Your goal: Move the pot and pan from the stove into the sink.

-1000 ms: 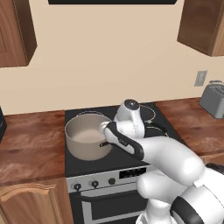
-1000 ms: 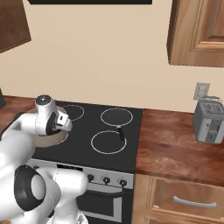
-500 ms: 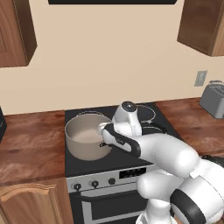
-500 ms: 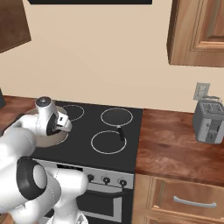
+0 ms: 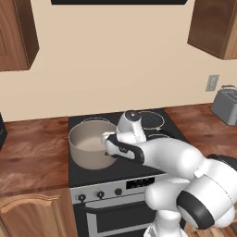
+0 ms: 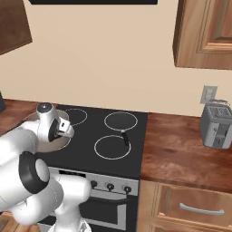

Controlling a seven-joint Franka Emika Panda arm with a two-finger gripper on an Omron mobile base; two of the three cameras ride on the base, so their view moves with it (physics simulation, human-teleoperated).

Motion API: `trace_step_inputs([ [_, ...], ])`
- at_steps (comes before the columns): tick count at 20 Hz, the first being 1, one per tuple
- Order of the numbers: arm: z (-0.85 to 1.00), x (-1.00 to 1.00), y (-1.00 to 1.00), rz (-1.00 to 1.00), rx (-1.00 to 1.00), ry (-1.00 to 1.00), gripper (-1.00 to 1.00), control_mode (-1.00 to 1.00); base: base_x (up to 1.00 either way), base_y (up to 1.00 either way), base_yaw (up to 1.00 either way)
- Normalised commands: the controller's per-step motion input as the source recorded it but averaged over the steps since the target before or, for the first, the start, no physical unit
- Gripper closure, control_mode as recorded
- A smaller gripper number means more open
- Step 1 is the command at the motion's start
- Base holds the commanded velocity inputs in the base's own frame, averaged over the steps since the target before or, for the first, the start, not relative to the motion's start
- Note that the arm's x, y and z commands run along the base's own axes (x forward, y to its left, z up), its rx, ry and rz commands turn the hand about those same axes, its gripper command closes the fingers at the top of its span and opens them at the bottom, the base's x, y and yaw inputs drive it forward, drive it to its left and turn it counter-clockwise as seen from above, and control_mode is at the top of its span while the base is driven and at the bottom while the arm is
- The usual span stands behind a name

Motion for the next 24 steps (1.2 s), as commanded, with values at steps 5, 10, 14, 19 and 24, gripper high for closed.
trace_step_inputs([
  [5,-0.17,0.06,0.04,-0.01,-0.01,0.0,-1.0,-1.0,0.0,0.0,0.0],
  [10,0.0,0.0,0.0,0.0,0.0,0.0,1.0,-1.0,0.0,0.0,0.0],
  [14,0.16,0.0,-0.01,0.0,0.02,0.0,1.0,-1.0,0.0,0.0,0.0],
  [19,0.53,0.0,-0.1,0.0,0.05,0.0,1.0,-1.0,0.0,0.0,0.0],
  [24,0.68,-0.11,-0.21,0.0,0.06,0.0,1.0,-1.0,0.0,0.0,0.0],
])
